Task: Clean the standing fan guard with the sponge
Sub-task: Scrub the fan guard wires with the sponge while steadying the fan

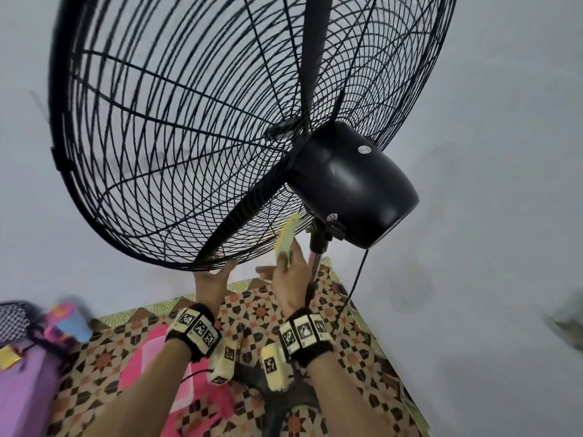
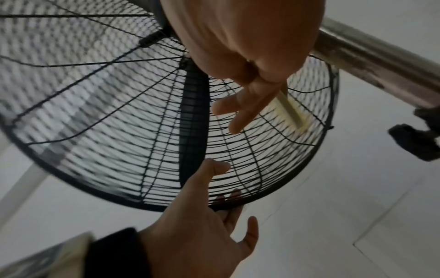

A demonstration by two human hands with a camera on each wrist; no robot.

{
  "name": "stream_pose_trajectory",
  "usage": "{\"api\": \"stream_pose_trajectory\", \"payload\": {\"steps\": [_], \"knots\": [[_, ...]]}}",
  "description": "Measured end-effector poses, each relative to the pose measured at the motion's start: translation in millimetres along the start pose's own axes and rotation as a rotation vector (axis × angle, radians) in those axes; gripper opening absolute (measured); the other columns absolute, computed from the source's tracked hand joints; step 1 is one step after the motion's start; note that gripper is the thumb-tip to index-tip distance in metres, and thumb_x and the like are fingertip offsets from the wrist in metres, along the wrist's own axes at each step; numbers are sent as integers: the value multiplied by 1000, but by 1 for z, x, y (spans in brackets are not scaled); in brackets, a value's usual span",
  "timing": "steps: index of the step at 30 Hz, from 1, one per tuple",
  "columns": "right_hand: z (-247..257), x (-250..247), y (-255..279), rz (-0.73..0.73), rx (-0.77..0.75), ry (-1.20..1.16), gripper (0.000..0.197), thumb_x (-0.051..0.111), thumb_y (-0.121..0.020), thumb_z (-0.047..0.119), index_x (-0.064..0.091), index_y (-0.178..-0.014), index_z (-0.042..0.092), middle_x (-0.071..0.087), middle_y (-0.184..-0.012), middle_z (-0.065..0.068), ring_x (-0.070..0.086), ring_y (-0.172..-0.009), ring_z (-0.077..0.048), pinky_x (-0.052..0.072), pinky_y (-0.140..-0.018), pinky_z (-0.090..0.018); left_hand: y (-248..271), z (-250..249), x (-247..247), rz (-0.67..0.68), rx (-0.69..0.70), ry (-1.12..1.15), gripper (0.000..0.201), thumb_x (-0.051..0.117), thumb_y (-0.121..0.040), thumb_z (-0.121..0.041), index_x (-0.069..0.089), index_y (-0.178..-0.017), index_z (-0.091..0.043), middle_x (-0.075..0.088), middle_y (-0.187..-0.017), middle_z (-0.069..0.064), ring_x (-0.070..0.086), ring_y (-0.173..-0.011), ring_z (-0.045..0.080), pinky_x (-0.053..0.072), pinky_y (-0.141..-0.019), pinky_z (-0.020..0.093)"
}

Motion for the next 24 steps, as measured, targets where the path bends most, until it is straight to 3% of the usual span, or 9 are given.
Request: {"api": "stream_pose_trajectory", "payload": {"steps": [3, 5, 7, 9, 12, 15, 18, 20, 24], "knots": [[0, 1, 21, 104, -42, 55, 45, 46, -110, 13, 43, -154, 23, 62, -121, 11, 77, -68, -21, 64, -62, -33, 1, 0, -2, 1, 15, -8, 96, 85, -65, -56, 45, -147, -27, 58, -143, -2, 57, -129, 22, 46, -112, 57], [1, -8, 23, 52, -64, 96, 46, 46, -110, 16, 42, -155, 23, 56, -136, 2, 75, -69, -6, 61, -60, -22, 3, 2, -1, 1, 3, -10, 97, 85, -64, -56, 44, -148, -28, 57, -145, -1, 56, -130, 24, 46, -112, 58], [5, -13, 12, -67, -4, 0, 49, 44, -110, 16, 37, -158, 21, 63, -129, 1, 75, -70, -7, 62, -62, -24, 6, 3, 2, -1, -2, -18, 99, 84, -64, -56, 43, -149, -28, 55, -146, 0, 55, -132, 25, 46, -112, 57], [7, -9, -6, -133, 72, -96, 51, 43, -111, 16, 32, -160, 20, 72, -119, -5, 77, -72, -19, 65, -69, -37, 4, 1, 2, 4, -3, -22, 101, 84, -62, -59, 44, -149, -27, 56, -145, 1, 55, -131, 25, 47, -112, 57], [16, -1, -9, -106, 30, 50, 52, 46, -109, 11, 35, -160, 21, 58, -144, -13, 77, -69, -18, 65, -66, -37, 0, 1, 0, 8, -24, -28, 102, 85, -61, -60, 45, -148, -26, 57, -144, 0, 56, -130, 25, 47, -112, 56], [10, -1, 14, 23, -84, 120, 46, 48, -109, 13, 43, -154, 21, 55, -146, -12, 76, -65, -19, 65, -62, -39, 0, 3, -2, 14, -26, -24, 100, 85, -64, -59, 44, -149, -25, 56, -146, 0, 55, -131, 24, 46, -112, 57], [10, -13, 24, -32, -75, 122, 45, 48, -109, 17, 45, -153, 27, 68, -116, 8, 76, -67, -16, 65, -63, -41, 5, 1, 1, 1, 0, -15, 88, 87, -73, -46, 45, -148, -22, 57, -145, 3, 55, -131, 25, 46, -112, 57], [13, -15, 12, -130, 14, 28, 48, 48, -109, 17, 42, -155, 28, 70, -94, 11, 76, -70, -17, 65, -64, -39, 6, 0, 3, -6, 7, -9, 89, 86, -74, -44, 44, -149, -21, 56, -145, 2, 55, -131, 24, 45, -114, 56], [23, 2, -1, -139, 88, -130, 50, 47, -109, 15, 39, -158, 22, 64, -136, -5, 76, -69, -17, 61, -61, -23, 2, -1, 0, 20, -10, 9, 97, 86, -66, -54, 44, -148, -25, 56, -144, -1, 56, -129, 23, 47, -112, 58]]}}
Point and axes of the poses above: each hand's wrist, its own y-axis away from the middle knuckle, its own x-axis out of the palm, z = x × y, the point moved 4 cm from there along -y, towards the middle knuckle
